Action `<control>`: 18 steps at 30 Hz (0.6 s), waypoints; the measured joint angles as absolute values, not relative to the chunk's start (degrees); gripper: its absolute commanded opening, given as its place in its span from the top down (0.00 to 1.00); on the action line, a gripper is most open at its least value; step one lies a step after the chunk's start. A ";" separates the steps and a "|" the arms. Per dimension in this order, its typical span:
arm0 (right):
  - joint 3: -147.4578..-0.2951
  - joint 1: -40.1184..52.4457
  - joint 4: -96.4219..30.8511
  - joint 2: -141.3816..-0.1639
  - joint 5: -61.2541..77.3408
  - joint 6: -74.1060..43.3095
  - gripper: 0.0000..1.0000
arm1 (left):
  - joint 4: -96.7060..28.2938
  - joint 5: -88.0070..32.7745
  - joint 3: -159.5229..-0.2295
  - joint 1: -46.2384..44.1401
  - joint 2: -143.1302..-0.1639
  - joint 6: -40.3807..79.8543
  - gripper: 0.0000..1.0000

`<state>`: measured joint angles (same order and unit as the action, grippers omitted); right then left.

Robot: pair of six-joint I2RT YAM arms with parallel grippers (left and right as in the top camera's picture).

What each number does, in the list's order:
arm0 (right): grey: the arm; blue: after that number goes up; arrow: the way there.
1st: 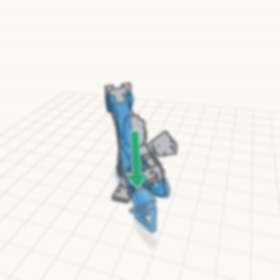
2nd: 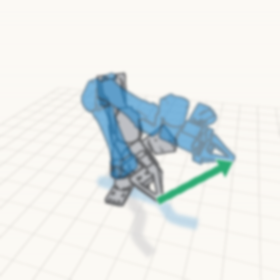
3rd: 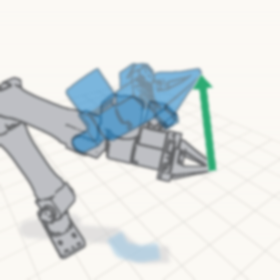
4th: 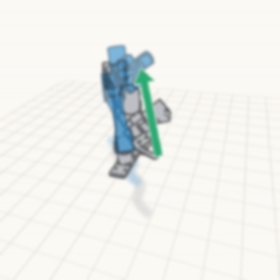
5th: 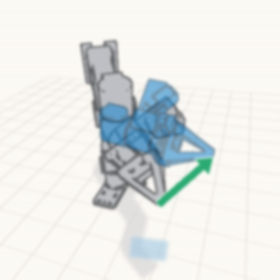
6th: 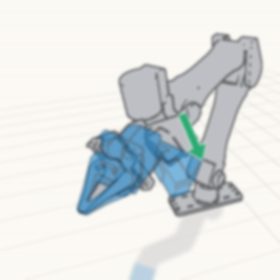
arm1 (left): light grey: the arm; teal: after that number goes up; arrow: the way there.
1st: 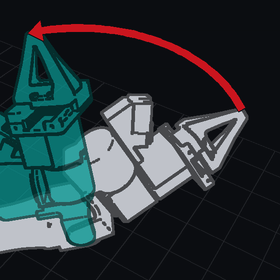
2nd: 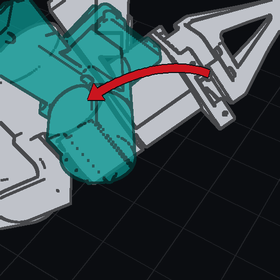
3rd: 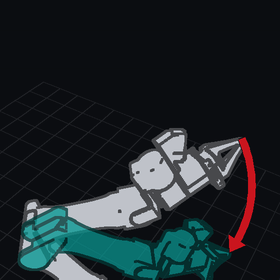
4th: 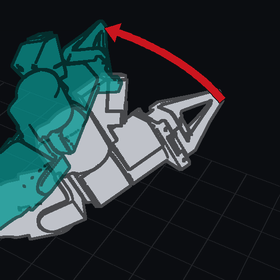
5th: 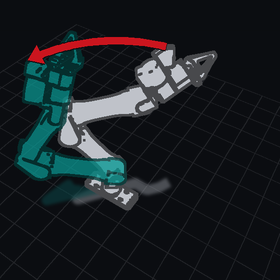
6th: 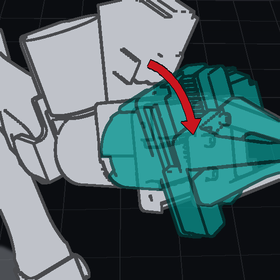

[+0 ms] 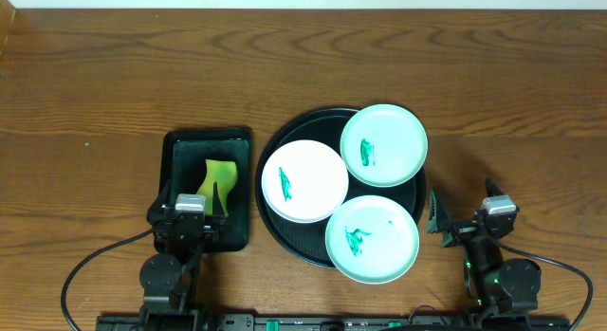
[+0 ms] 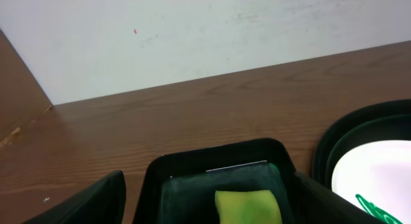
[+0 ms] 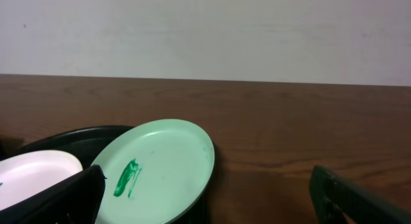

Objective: Clean dirty plates on tray and stack at the side

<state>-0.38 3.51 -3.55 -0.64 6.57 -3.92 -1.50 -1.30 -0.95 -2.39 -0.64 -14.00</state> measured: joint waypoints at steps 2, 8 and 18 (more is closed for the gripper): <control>-0.38 3.51 -3.57 -0.97 6.57 -3.92 0.01 | -1.50 -1.30 -0.95 -2.39 -1.13 -14.00 0.19; -0.38 3.51 -3.55 -1.43 6.57 -3.92 0.01 | -1.50 -1.30 -0.95 -2.39 -2.59 -14.00 0.20; -0.38 3.51 -3.55 -1.45 6.57 -3.92 0.01 | -1.52 -1.30 -0.95 -2.39 -2.59 -14.00 0.19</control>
